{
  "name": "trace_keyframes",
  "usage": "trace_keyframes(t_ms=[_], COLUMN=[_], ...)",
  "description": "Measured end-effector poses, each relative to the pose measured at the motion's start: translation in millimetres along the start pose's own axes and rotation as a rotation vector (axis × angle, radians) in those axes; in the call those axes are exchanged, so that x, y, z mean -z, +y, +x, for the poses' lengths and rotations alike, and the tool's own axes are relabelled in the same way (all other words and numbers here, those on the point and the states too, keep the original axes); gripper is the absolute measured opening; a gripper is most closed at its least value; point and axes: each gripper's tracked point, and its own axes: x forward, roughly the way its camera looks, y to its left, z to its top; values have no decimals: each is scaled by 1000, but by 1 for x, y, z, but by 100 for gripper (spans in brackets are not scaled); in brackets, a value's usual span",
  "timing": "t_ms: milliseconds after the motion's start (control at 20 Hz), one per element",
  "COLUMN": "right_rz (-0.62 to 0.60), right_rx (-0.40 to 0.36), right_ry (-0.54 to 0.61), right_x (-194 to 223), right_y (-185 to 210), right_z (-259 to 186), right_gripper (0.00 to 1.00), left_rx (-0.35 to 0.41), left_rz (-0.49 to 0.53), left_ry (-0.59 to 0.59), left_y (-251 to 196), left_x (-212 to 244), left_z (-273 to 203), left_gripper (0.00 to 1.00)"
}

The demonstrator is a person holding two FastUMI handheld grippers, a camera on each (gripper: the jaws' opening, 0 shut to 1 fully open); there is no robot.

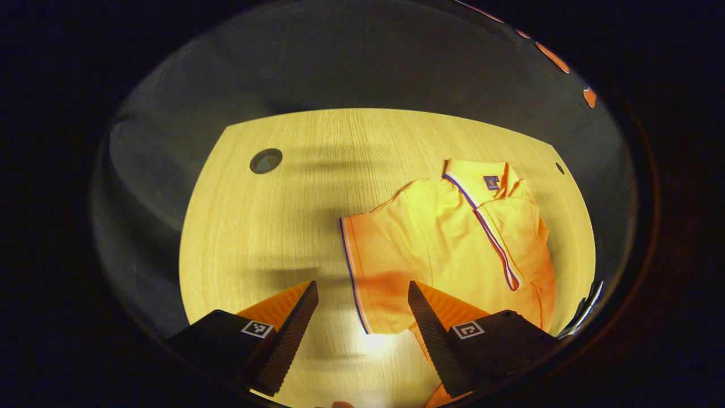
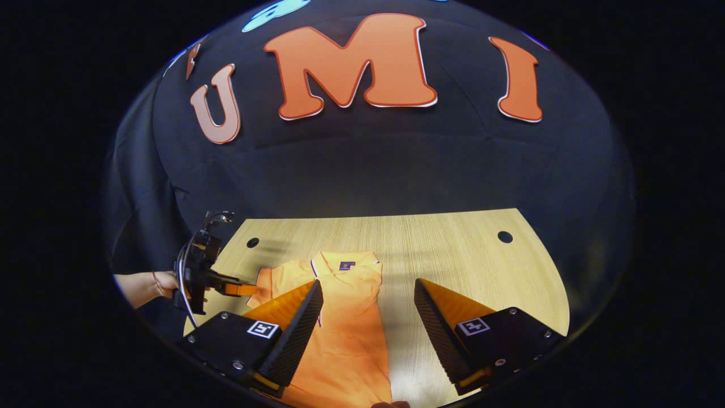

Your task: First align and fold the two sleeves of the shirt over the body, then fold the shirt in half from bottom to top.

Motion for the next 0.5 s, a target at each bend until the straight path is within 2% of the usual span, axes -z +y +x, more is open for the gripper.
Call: trace_keyframes(t_ms=[250, 500], right_rz=[-29, -10], right_rx=[28, 10], right_ry=[-8, -9], right_x=[5, 7], right_y=[-21, -28], right_z=[-6, -9], right_gripper=[99, 99], left_rx=[-85, -95], left_rz=[-26, -24], left_ry=[117, 125], left_y=[13, 6], left_x=[17, 13], left_z=[25, 28], left_gripper=[98, 95])
